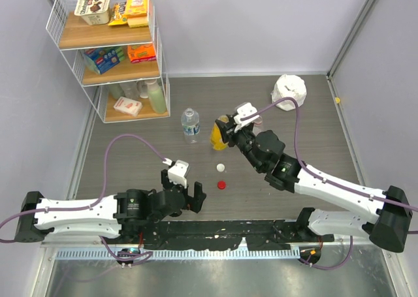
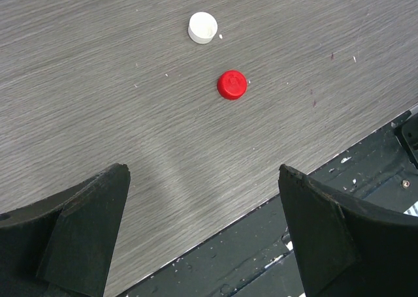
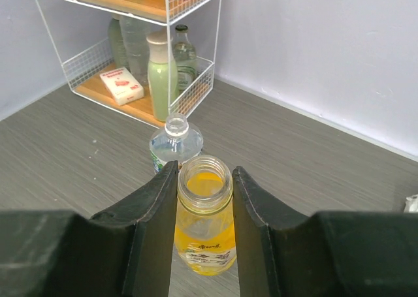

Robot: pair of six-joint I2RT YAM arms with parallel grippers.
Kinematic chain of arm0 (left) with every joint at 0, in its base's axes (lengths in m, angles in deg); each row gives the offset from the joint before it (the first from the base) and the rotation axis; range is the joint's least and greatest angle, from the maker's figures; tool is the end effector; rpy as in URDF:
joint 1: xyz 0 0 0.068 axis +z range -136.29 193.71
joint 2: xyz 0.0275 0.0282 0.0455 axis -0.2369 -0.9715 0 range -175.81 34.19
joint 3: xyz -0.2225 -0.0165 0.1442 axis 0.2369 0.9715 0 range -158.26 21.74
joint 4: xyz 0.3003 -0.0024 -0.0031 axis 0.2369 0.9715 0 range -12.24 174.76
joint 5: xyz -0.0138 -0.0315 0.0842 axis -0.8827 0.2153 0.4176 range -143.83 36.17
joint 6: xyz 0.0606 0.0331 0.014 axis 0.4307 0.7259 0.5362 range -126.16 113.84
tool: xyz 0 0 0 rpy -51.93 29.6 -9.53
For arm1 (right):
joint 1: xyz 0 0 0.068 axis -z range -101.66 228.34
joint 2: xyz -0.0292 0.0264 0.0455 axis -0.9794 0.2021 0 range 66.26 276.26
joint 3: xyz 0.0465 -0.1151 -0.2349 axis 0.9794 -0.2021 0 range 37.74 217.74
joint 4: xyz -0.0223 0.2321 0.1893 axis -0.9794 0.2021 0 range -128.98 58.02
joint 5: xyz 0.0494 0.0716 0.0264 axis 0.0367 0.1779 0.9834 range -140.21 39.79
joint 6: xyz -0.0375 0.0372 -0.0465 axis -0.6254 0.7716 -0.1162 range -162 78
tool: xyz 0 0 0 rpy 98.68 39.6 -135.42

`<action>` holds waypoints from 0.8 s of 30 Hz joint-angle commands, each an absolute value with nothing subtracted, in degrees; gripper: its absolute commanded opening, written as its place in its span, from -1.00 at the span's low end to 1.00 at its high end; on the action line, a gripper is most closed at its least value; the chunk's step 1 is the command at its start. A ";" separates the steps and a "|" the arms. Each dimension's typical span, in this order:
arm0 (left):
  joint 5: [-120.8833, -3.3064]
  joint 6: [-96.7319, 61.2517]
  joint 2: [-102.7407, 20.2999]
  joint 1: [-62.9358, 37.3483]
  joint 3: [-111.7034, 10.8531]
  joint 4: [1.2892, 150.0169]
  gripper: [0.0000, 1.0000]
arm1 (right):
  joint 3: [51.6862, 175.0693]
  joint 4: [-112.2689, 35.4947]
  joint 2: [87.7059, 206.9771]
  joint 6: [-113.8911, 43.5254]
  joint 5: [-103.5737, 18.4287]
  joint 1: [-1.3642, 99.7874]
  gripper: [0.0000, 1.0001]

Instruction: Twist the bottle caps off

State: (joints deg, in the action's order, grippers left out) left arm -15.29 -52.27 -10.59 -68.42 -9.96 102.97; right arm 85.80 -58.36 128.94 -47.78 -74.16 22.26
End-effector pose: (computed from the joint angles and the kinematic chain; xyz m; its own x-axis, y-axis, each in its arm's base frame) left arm 0.0663 -0.2166 0.2142 -0.5689 -0.0009 -0.8224 0.4294 0.8525 -0.2980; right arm 0.1982 0.2528 0.3378 0.0997 -0.0167 -0.9949 -0.5252 0.8483 -0.0669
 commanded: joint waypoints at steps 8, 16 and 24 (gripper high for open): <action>-14.02 -51.43 -15.64 -68.47 -14.11 103.59 0.99 | 92.84 -57.18 138.94 -47.27 -79.57 22.09 -0.97; -15.60 -50.90 -26.45 -68.47 -19.29 105.97 0.99 | 91.01 -60.25 143.16 -43.67 -77.03 23.75 -0.97; -14.55 -49.93 -29.01 -69.09 -21.32 105.18 0.99 | 86.09 -64.73 143.52 -39.28 -73.86 25.87 -0.97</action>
